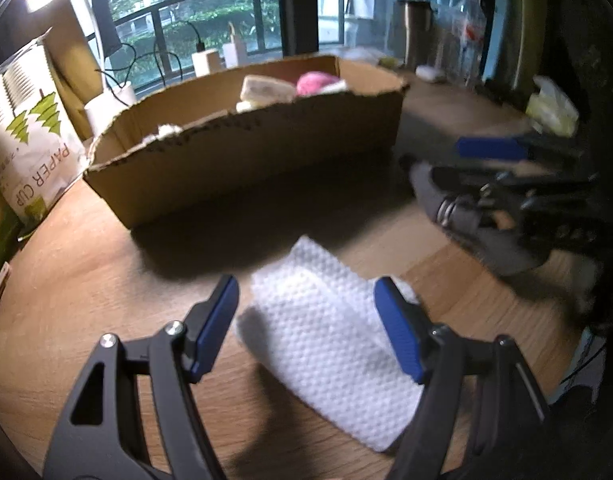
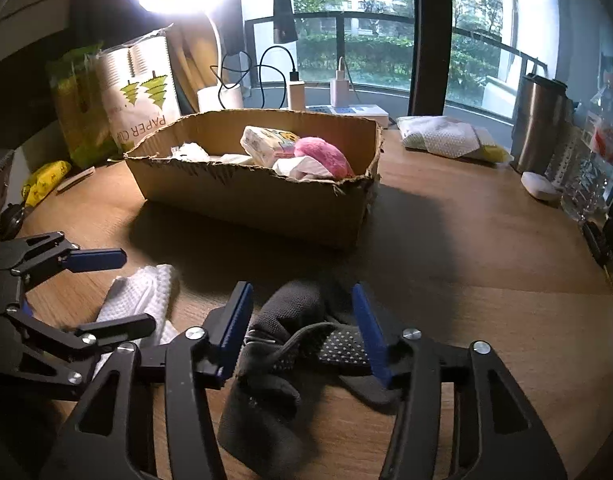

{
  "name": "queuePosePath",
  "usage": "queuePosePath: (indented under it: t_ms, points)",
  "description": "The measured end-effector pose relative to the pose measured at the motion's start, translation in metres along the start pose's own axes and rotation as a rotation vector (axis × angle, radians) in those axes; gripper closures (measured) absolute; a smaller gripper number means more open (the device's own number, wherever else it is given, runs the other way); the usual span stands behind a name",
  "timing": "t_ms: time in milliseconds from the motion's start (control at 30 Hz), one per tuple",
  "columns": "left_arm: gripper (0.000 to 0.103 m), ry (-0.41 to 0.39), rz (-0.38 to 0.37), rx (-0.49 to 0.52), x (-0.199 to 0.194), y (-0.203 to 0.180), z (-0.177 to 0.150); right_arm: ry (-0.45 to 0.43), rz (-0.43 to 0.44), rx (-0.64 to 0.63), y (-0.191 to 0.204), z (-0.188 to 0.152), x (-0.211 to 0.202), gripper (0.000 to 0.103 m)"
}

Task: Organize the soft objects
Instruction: 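Grasp the grey dotted glove with the right gripper while the left gripper grasps the white waffle cloth, then carry the glove and waffle cloth over the cardboard box with both grippers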

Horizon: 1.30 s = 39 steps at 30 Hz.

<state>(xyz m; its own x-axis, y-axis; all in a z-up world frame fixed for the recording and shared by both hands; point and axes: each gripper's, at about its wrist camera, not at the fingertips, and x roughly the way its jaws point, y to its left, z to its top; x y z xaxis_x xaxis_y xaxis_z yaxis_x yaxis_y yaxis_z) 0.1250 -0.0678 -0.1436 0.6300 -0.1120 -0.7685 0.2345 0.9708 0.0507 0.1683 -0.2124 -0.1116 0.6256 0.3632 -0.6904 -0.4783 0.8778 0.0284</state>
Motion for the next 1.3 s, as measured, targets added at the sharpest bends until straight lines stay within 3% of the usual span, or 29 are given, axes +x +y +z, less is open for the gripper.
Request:
queuePosePath:
  t_ms: [100, 367, 433, 500, 567, 800, 867, 900, 933, 1300]
  points:
    - [0.021, 0.010, 0.029, -0.006, 0.001, 0.001, 0.001, 0.013, -0.001, 0.001, -0.004, -0.003, -0.002, 0.041]
    - [0.021, 0.005, 0.041, 0.027, 0.000, -0.005, 0.000, 0.056, 0.005, 0.028, -0.010, -0.013, -0.001, 0.039]
    - [0.027, -0.002, 0.021, 0.047, -0.001, -0.007, -0.001, 0.062, 0.018, 0.025, -0.007, -0.013, 0.000, 0.039]
    - [0.044, -0.008, -0.022, 0.053, -0.003, -0.009, -0.003, 0.059, 0.027, 0.021, -0.003, -0.013, -0.001, 0.039]
    - [0.054, -0.012, -0.058, 0.056, -0.005, -0.010, -0.005, 0.067, 0.037, 0.019, -0.001, -0.012, 0.002, 0.039]
    - [0.085, -0.030, -0.101, 0.061, -0.010, -0.014, -0.007, 0.121, 0.051, -0.032, 0.015, -0.012, 0.015, 0.039]
    - [0.089, -0.037, -0.118, 0.042, -0.012, -0.011, -0.008, 0.115, 0.062, -0.034, 0.018, -0.012, 0.015, 0.050]
    - [0.090, -0.041, -0.125, 0.031, -0.013, -0.009, -0.009, 0.112, 0.070, -0.038, 0.019, -0.012, 0.014, 0.063]
    - [0.090, -0.048, -0.134, 0.021, -0.015, -0.007, -0.009, 0.110, 0.074, -0.042, 0.021, -0.012, 0.014, 0.067]
    - [0.091, -0.125, -0.175, -0.087, -0.036, 0.028, -0.004, 0.054, 0.119, -0.090, 0.037, 0.002, 0.005, 0.068]
